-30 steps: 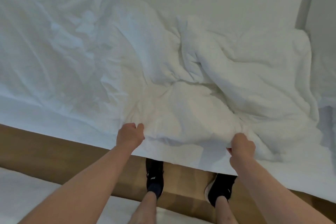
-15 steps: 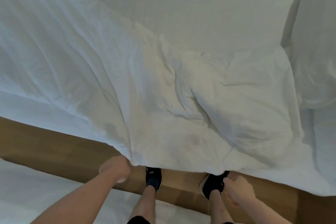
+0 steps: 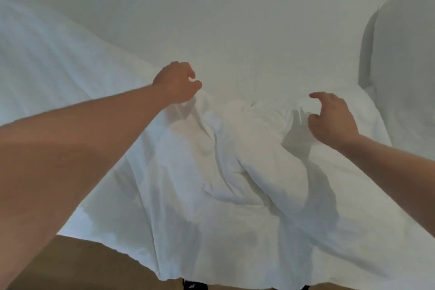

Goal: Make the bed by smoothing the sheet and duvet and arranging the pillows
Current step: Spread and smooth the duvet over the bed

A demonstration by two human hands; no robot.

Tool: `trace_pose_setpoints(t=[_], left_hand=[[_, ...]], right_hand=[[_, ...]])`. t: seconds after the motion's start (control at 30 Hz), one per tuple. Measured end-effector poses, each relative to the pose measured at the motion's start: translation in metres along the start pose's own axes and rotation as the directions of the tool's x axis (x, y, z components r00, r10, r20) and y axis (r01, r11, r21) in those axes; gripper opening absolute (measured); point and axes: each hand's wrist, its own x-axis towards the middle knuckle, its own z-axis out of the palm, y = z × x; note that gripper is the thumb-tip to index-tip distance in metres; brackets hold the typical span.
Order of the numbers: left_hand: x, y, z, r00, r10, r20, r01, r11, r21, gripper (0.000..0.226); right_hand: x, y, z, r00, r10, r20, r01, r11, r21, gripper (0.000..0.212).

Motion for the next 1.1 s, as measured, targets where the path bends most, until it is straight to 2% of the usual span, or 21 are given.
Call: trace_pose_setpoints(t=[0.1, 0.17, 0.23, 0.3, 0.37, 0.43, 0.47, 0.53, 0.6, 0.67, 0.77, 0.9, 1.03, 1.1], left_hand=[[0.039, 0.014, 0.036, 0.985, -0.042, 0.169, 0.003, 0.974, 0.226, 0.066], [0.055, 0.016, 0.063, 0.971, -0.041, 0.234, -0.031, 0.954, 0.297, 0.082], [0.066, 0.011, 0.087, 0.946, -0.054, 0.319, -0.060, 0.939, 0.339, 0.107], [0.076, 0.008, 0.106, 0.895, -0.093, 0.437, -0.121, 0.891, 0.437, 0.133], [0.081, 0.005, 0.123, 0.826, -0.142, 0.545, -0.194, 0.837, 0.512, 0.138], [0.083, 0.003, 0.137, 0.767, -0.185, 0.614, -0.231, 0.814, 0.533, 0.127], [0.083, 0.004, 0.141, 0.739, -0.200, 0.643, -0.236, 0.817, 0.526, 0.118], [0.080, 0.008, 0.140, 0.710, -0.213, 0.672, -0.236, 0.826, 0.512, 0.100], [0.071, 0.013, 0.133, 0.706, -0.230, 0.670, -0.212, 0.834, 0.510, 0.088], [0.062, 0.013, 0.127, 0.714, -0.239, 0.658, -0.198, 0.833, 0.517, 0.081], [0.045, 0.011, 0.122, 0.764, -0.190, 0.617, -0.225, 0.817, 0.530, 0.071], [0.022, 0.026, 0.097, 0.889, 0.007, 0.459, -0.270, 0.816, 0.510, 0.053], [0.015, 0.068, 0.032, 0.968, 0.113, 0.224, -0.201, 0.883, 0.423, 0.035], [0.020, 0.096, -0.006, 0.982, 0.167, 0.093, -0.189, 0.913, 0.361, 0.032]], right_hand=[[0.050, 0.019, 0.014, 0.988, -0.081, 0.131, 0.112, 0.961, -0.254, 0.076], [0.073, 0.034, 0.021, 0.975, -0.052, 0.214, 0.121, 0.939, -0.321, 0.096], [0.083, 0.052, 0.031, 0.935, -0.003, 0.354, 0.135, 0.928, -0.347, 0.117], [0.083, 0.068, 0.046, 0.887, 0.030, 0.461, 0.174, 0.902, -0.395, 0.137], [0.077, 0.080, 0.064, 0.861, 0.057, 0.505, 0.180, 0.895, -0.407, 0.156], [0.071, 0.091, 0.080, 0.871, 0.073, 0.486, 0.152, 0.900, -0.407, 0.164], [0.069, 0.095, 0.085, 0.873, 0.077, 0.481, 0.145, 0.902, -0.407, 0.160], [0.066, 0.092, 0.081, 0.860, 0.069, 0.506, 0.182, 0.885, -0.429, 0.127], [0.063, 0.084, 0.067, 0.825, 0.126, 0.551, 0.181, 0.864, -0.469, 0.090], [0.060, 0.078, 0.054, 0.798, 0.193, 0.571, 0.153, 0.851, -0.502, 0.070], [0.052, 0.078, 0.043, 0.842, 0.152, 0.518, 0.109, 0.892, -0.438, 0.056], [0.033, 0.080, 0.011, 0.949, -0.012, 0.314, 0.142, 0.908, -0.395, 0.043], [0.018, 0.082, -0.050, 0.986, -0.078, 0.149, 0.127, 0.923, -0.364, 0.042], [0.026, 0.077, -0.085, 0.997, -0.072, 0.042, 0.082, 0.934, -0.348, 0.038]])
